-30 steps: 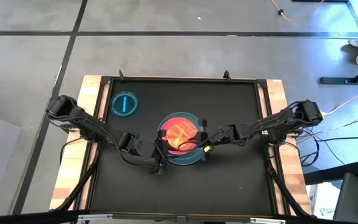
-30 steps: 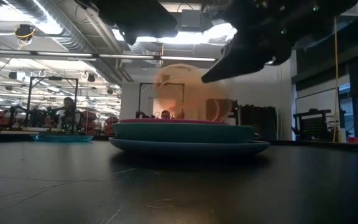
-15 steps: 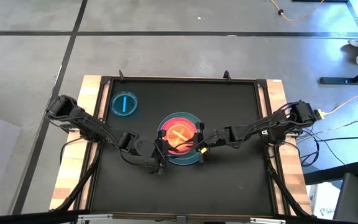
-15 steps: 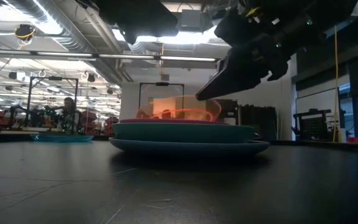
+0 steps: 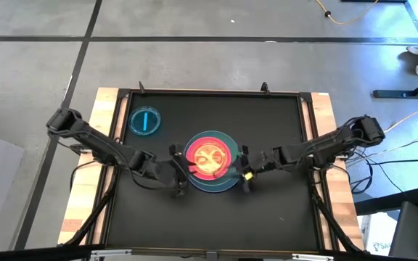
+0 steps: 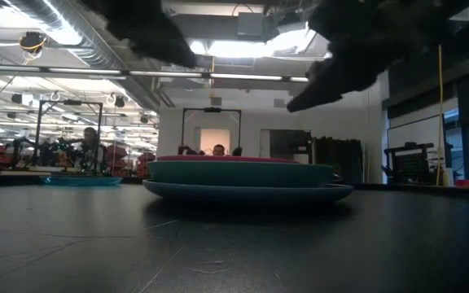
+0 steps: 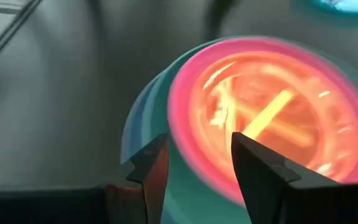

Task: Stack plastic plates
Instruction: Stack the light blue plate on the light orange plate

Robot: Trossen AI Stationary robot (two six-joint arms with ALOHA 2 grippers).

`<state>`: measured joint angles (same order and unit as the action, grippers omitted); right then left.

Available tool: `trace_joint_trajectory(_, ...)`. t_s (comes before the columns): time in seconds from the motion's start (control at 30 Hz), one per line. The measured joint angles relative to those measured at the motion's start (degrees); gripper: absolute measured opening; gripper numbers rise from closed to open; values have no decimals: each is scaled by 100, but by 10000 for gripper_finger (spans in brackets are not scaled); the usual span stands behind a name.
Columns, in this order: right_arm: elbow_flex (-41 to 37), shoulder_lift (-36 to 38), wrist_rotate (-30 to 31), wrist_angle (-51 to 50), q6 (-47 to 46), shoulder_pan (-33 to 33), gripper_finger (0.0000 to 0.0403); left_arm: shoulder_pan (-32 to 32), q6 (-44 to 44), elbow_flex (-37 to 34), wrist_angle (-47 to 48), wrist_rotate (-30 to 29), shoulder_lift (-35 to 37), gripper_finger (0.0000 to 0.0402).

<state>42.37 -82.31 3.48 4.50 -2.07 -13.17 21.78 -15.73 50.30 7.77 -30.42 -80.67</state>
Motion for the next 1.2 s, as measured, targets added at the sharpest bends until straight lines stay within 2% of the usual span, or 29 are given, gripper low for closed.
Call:
trace_joint_trajectory(0.1,-188,18,175,103,-200,-410,167,64,-588,4,904,-540,288,119)
trace_joint_trajectory(0.23,-473,-27,758,485,-500,-993,168,-50,-1553,7,2509,-1038,445,119)
trace_joint_trajectory(0.37,-679,-30,1509,862,-761,-1510,168,-450,-2048,4,3911,-1022,426,119)
trace_joint_trajectory(0.5,-755,-30,2184,939,-969,-1858,168,-1058,-2099,1,4678,-853,342,119)
trace_joint_trajectory(0.6,-758,-30,2452,922,-1086,-1962,168,-1675,-1967,-32,4810,-608,296,119)
trace_joint_trajectory(0.77,-759,-30,2398,863,-1390,-1986,168,-2782,-1849,-296,4798,102,301,119)
trace_joint_trajectory(0.87,-759,-30,2398,792,-1449,-1986,168,-3357,-1549,-545,4639,273,301,119)
trace_joint_trajectory(0.93,-759,-30,2398,734,-1520,-1986,168,-3641,-1308,-744,4272,327,301,119)
trace_joint_trajectory(1.07,-759,-30,2398,692,-1571,-1985,168,-4090,-827,-1054,3501,836,301,119)
trace_joint_trajectory(1.2,-759,-30,2398,689,-1591,-1985,168,-4364,-628,-1186,3255,608,301,119)
